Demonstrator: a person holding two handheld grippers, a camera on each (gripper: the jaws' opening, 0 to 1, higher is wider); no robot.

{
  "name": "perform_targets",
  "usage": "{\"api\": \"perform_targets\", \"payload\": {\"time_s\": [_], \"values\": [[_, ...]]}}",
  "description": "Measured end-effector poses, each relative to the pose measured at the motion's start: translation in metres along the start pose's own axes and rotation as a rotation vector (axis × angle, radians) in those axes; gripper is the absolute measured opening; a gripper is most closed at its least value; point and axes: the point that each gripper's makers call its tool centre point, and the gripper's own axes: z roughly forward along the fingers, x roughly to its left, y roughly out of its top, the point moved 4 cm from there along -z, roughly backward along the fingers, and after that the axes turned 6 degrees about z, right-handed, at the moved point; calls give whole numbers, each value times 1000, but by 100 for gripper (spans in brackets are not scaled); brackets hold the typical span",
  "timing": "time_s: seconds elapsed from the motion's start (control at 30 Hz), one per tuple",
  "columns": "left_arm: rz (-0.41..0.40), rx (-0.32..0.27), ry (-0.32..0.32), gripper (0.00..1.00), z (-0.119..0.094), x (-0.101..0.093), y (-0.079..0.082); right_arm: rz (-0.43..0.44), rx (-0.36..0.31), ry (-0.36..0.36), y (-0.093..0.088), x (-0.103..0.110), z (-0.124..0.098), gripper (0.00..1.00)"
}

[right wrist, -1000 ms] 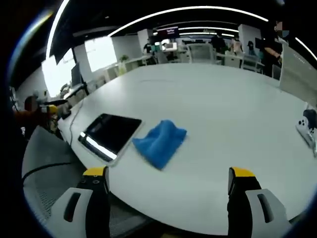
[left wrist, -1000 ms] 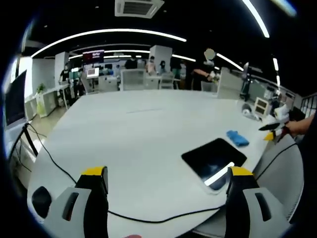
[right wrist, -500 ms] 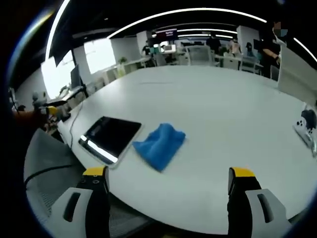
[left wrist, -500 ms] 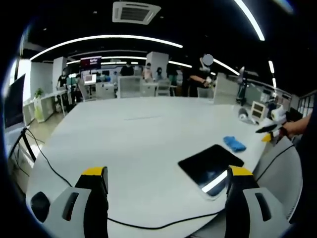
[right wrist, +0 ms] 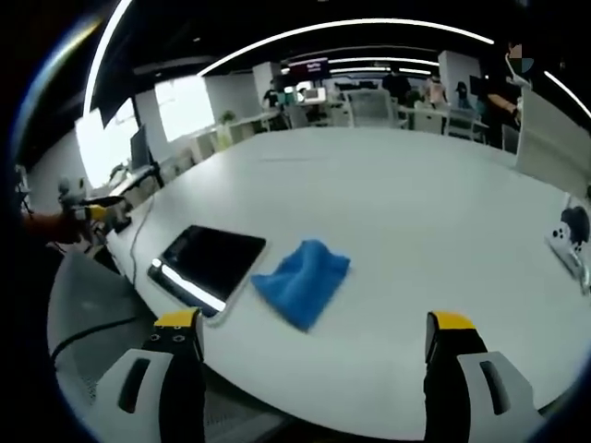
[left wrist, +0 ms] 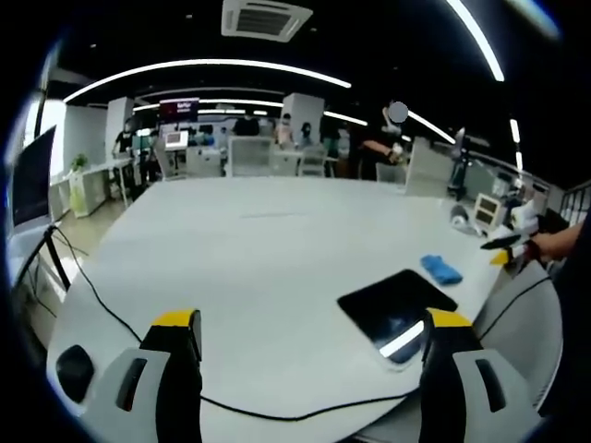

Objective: Wipe the mirror surface with the cleaning cloth until all visible marks leave the cleaned area.

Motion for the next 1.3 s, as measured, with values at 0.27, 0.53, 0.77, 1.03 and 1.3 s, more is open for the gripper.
{"api": "perform_targets", "payload": {"time_s": [0.27,0.53,0.77,1.03,1.3], "values": [[17,-10,-5,96,0,0,4,1,6,-11,0,2,1,100],[31,-7,-10,98,0,1,4,14,13,-17,-4,0,-1,99],[50,8,3,100,1,3,4,20,-4,-75,1,-7,-2,100],[81,-2,24,100,-3,8,4,3,-7,-71,4,-4,0,100],[78,16,9,100,-2,6,3,16,-20,-72,12,-1,2,100]]}}
